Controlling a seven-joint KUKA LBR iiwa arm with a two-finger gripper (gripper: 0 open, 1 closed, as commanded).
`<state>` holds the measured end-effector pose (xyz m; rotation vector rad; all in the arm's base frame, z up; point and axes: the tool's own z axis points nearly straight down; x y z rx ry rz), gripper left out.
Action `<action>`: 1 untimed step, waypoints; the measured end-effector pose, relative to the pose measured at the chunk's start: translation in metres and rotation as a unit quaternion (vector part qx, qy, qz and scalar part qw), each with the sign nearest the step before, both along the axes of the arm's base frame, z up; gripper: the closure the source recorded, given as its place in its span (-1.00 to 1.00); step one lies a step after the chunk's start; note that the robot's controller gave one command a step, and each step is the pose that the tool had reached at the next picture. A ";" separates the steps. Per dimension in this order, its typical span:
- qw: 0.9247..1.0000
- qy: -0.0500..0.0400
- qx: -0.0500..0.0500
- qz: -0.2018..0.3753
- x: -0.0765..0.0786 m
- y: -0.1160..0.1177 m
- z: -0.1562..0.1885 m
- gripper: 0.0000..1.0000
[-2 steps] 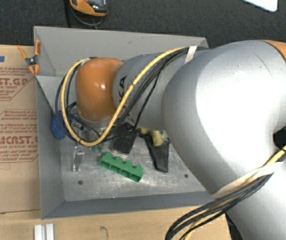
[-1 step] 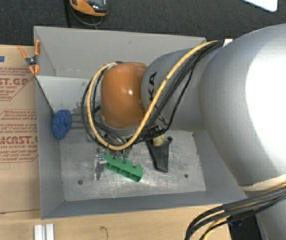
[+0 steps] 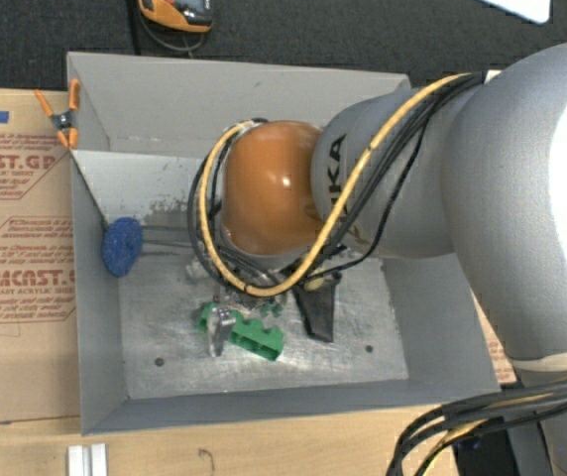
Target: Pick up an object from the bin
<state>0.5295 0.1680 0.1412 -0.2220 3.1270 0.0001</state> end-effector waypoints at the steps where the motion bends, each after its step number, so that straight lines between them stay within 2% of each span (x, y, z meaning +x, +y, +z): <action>1: 0.998 0.003 0.000 0.057 -0.038 -0.038 -0.006 -1.00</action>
Offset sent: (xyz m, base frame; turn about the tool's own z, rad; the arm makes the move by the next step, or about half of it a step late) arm 0.0128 -0.0537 -0.0712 -0.1483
